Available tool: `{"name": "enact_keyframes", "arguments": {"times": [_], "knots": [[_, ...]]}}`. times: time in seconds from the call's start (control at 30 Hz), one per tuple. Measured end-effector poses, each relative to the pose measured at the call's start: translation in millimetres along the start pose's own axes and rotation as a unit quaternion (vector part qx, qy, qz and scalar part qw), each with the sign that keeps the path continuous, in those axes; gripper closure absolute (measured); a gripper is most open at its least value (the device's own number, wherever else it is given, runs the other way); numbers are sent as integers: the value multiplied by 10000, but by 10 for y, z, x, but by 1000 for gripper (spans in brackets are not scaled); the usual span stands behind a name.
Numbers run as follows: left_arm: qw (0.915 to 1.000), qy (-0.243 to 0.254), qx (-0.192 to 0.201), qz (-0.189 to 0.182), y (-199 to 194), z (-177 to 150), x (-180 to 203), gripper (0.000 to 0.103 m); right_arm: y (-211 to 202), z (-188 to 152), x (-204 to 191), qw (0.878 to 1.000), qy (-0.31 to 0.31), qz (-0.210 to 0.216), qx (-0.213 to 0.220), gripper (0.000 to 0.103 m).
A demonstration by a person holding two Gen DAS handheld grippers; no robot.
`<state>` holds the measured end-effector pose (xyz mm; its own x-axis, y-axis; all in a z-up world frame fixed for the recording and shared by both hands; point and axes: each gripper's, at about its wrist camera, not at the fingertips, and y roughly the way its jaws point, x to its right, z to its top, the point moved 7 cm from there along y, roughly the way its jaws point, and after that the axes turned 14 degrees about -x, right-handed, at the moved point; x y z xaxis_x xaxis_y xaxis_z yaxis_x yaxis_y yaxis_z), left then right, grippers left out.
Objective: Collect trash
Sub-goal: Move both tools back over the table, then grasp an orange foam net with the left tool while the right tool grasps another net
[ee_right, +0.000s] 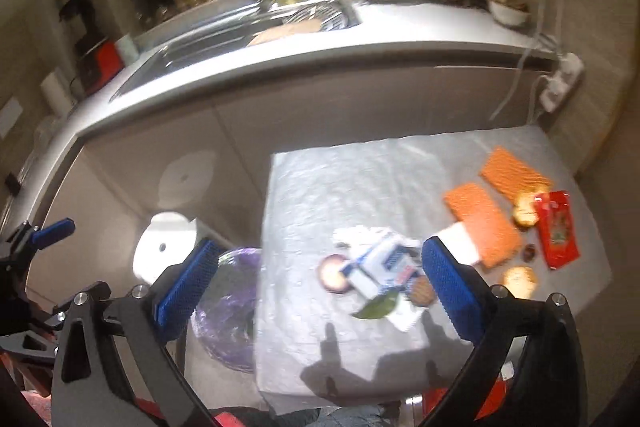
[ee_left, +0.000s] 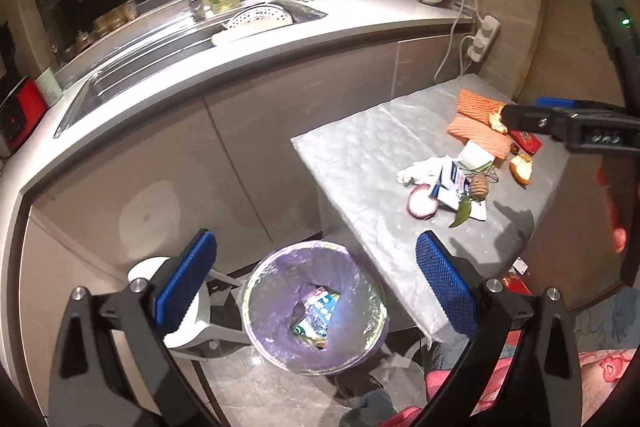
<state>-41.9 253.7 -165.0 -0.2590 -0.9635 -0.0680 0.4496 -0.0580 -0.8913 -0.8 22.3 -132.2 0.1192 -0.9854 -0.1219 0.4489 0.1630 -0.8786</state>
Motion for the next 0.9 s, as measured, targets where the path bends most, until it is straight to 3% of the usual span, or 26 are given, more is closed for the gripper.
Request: {"name": "enact_keyframes", "arguments": {"times": [0.13, 0.27, 0.63, 0.77, 0.9], "knots": [[9993, 174, 12, -319, 134, 265, 419, 7, -398, -92, 681, 9978, 496, -393, 192, 2], [9980, 226, -183, -554, 414, 462, 846, 7, -485, -198, 1210, 9956, 721, -599, 84, 2], [9932, 347, -811, -756, 1312, 822, 1659, 7, -362, -206, 1951, 9957, 696, -565, -223, 2], [9924, 339, -804, -863, 1411, 1189, 1993, 7, -308, -132, 2175, 9965, 629, -482, -281, 2], [9881, 12, -1139, -1037, 1659, 1587, 2321, 7, -256, -64, 2373, 9972, 535, -410, -336, 2]]}}
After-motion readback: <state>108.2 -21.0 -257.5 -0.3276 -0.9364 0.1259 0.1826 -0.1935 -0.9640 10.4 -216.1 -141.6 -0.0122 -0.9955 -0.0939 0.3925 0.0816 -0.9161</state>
